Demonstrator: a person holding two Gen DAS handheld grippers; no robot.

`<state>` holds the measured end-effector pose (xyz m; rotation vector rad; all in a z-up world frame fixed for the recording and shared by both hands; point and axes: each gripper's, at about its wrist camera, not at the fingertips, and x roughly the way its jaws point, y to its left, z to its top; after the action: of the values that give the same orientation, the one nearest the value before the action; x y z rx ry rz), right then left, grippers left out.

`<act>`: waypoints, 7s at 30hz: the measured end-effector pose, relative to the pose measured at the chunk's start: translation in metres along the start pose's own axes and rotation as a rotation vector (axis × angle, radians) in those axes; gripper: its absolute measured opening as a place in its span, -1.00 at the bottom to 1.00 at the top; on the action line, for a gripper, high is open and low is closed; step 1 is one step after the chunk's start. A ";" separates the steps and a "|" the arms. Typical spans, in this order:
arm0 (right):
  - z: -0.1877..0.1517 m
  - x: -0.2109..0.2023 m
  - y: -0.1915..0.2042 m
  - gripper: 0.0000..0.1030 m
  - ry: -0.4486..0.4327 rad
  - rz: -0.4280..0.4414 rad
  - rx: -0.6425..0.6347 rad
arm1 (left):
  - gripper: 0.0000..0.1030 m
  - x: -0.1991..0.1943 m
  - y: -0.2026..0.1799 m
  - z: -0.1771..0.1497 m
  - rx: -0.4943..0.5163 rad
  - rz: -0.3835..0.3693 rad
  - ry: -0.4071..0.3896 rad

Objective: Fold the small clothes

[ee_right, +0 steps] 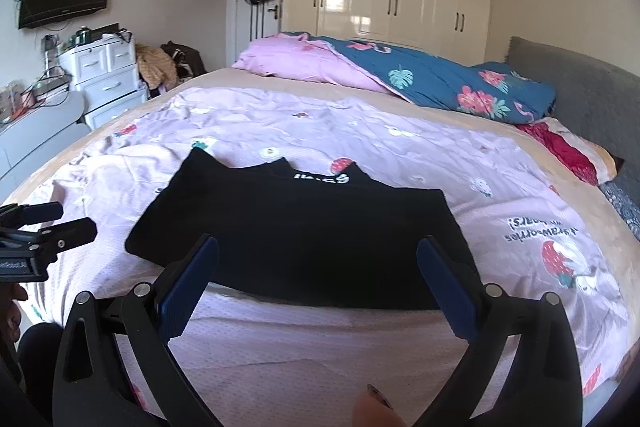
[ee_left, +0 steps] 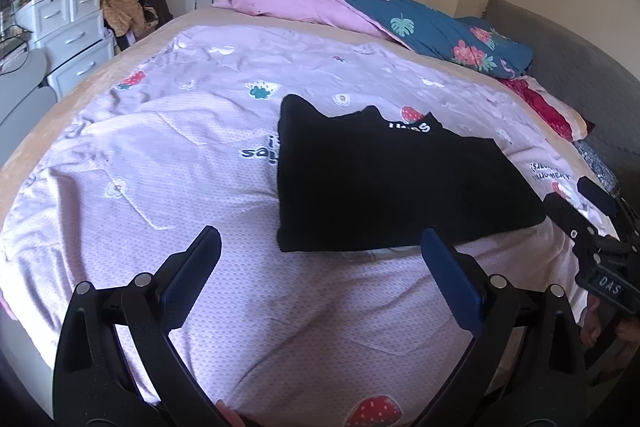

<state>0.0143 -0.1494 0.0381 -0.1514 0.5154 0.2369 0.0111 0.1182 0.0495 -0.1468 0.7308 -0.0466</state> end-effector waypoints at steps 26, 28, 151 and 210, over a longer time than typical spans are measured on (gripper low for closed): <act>-0.007 0.049 0.080 0.92 0.080 0.117 -0.143 | 0.82 0.036 0.066 0.016 -0.113 0.124 0.019; -0.009 0.055 0.084 0.92 0.089 0.123 -0.155 | 0.82 0.043 0.067 0.021 -0.113 0.129 0.023; -0.022 0.067 -0.098 -0.86 -0.001 0.087 0.312 | -0.83 0.198 -0.204 0.139 0.111 -0.266 0.179; 0.023 0.170 -0.215 -0.66 0.207 0.187 0.396 | 0.46 0.205 -0.196 0.064 0.189 -0.262 0.182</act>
<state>0.2247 -0.3201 -0.0101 0.2614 0.7732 0.2979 0.2078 -0.0871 -0.0099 -0.0571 0.8809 -0.3815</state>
